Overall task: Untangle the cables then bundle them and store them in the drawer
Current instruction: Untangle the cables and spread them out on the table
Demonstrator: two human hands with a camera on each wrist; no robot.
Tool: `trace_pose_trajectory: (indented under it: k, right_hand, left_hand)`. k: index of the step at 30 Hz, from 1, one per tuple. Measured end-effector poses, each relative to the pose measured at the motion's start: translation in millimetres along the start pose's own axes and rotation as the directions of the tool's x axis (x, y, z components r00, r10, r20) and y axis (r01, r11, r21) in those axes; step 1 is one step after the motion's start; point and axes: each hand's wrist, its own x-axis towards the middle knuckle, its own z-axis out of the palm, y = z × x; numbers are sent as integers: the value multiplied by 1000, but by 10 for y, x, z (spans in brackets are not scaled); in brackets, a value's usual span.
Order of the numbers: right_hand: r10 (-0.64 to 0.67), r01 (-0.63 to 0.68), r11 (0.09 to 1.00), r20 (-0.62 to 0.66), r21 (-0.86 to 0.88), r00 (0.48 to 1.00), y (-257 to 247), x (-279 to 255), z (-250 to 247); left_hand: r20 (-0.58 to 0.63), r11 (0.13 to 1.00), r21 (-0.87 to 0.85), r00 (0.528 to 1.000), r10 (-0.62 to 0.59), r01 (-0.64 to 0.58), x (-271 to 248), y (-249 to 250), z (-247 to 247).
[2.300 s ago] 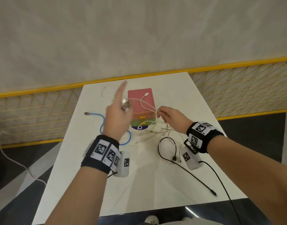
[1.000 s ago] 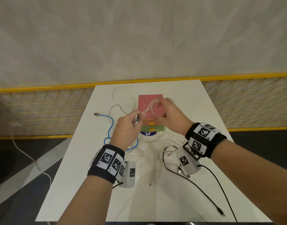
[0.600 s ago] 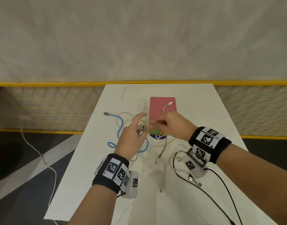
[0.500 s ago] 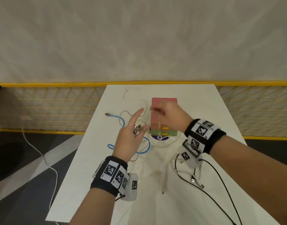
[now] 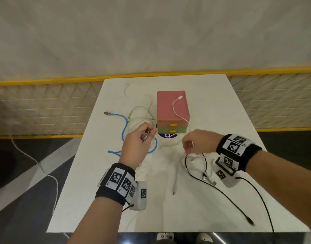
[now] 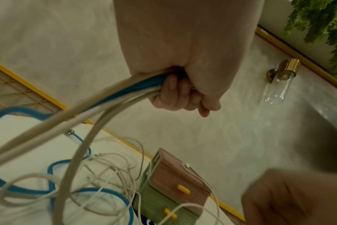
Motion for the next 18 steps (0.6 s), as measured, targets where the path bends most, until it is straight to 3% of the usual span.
trace_pose_trajectory:
  k: [2, 5, 13, 15, 18]
  right_hand:
    - [101, -100, 995, 143, -13, 985, 110, -136, 290]
    - [187, -169, 980, 186, -107, 965, 192, -251, 640]
    - [226, -220, 969, 41, -116, 973, 315, -276, 1110]
    - [221, -221, 975, 0, -5, 975, 308, -290, 1035]
    - [193, -152, 959, -161, 239, 968, 262, -349, 758]
  left_hand:
    - [52, 1000, 2, 999, -7, 7, -21, -3, 117]
    - [113, 1000, 28, 994, -14, 11, -64, 46, 282]
    - [207, 999, 43, 978, -29, 21, -224, 188, 585]
    - [216, 1000, 28, 976, -17, 11, -252, 207, 606]
    - [262, 999, -15, 964, 44, -41, -289, 273, 590]
